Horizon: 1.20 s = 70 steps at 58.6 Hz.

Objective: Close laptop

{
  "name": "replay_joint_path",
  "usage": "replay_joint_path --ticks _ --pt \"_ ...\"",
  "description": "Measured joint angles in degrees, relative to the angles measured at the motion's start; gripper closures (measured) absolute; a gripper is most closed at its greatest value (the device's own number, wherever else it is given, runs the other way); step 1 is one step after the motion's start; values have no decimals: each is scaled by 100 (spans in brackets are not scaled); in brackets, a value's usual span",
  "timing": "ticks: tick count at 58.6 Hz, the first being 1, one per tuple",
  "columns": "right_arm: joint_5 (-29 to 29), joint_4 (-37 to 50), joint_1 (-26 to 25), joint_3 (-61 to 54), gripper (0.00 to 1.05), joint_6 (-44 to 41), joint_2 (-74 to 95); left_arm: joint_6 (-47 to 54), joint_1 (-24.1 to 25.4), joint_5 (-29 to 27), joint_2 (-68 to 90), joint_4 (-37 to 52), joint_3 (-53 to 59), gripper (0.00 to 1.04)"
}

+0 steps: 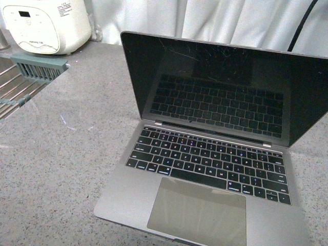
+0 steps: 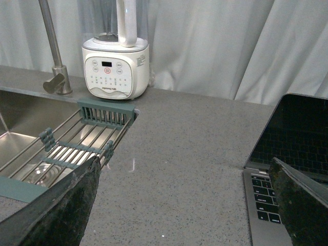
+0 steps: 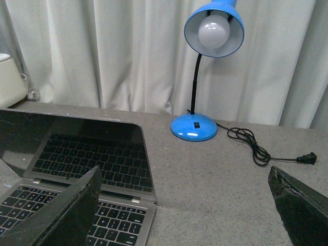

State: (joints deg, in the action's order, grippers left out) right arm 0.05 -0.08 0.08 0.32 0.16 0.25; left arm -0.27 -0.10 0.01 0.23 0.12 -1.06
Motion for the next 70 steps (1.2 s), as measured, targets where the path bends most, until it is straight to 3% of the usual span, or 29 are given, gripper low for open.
replay_joint_path --ticks 70 --pt "0 0 0 0 9 0 0 0 0 0 0 0 0 6"
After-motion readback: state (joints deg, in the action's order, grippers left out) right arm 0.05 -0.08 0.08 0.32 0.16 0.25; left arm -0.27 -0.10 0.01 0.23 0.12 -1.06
